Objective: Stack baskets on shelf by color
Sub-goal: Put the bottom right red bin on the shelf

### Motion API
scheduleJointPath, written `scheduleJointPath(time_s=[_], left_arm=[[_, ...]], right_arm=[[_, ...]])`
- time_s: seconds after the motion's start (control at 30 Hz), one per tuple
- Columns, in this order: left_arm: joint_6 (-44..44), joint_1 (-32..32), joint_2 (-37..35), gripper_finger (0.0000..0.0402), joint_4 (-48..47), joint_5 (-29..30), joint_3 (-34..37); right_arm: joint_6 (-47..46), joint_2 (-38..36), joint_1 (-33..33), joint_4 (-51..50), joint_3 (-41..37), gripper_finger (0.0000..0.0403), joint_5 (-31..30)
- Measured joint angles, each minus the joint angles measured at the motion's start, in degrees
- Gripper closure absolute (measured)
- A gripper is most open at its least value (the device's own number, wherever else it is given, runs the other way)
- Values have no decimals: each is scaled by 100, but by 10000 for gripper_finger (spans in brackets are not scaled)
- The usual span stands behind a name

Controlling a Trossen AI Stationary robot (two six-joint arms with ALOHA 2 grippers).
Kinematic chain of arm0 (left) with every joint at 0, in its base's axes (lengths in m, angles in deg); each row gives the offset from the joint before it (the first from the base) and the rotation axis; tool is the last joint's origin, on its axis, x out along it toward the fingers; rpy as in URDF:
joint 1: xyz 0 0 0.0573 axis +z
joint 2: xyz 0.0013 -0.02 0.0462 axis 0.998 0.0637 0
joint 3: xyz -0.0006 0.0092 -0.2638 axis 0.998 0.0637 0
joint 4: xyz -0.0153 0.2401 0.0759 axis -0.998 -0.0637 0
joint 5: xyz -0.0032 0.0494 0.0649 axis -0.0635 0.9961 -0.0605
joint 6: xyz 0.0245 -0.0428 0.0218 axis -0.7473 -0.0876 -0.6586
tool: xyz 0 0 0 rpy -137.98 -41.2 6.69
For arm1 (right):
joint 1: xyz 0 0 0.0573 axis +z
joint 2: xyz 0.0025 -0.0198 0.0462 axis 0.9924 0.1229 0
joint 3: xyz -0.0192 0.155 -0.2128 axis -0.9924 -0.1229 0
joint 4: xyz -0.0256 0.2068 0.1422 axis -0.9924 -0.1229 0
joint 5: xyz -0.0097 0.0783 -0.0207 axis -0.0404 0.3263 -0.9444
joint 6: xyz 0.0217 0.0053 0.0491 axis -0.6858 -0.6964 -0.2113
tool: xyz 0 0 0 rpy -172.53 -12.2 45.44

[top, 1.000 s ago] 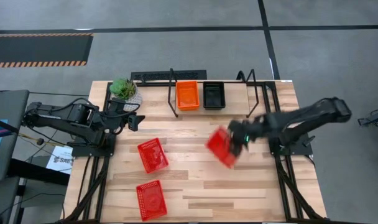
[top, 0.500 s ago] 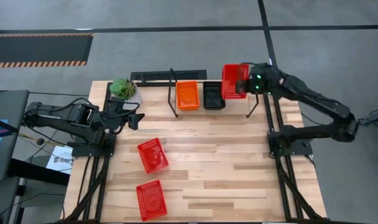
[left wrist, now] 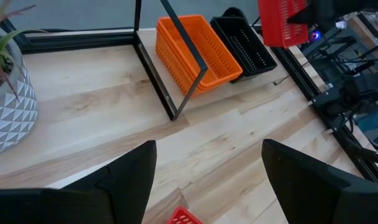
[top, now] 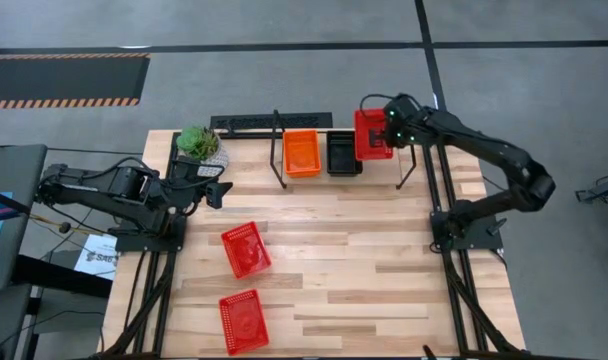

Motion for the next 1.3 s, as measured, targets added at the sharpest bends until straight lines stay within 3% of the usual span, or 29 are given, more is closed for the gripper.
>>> scheduleJointPath(time_s=[0.23, 0.57, 1.3], left_arm=[[0, 1, 1, 123, -13, 0, 0], [0, -1, 1, 123, -48, 19, 0], [9, -1, 1, 123, -44, 81, 1]], right_arm=[[193, 137, -31, -190, 0, 391, -153], [195, -245, -33, -329, 4, 395, -593], [183, 752, -60, -612, 1, 388, -746]])
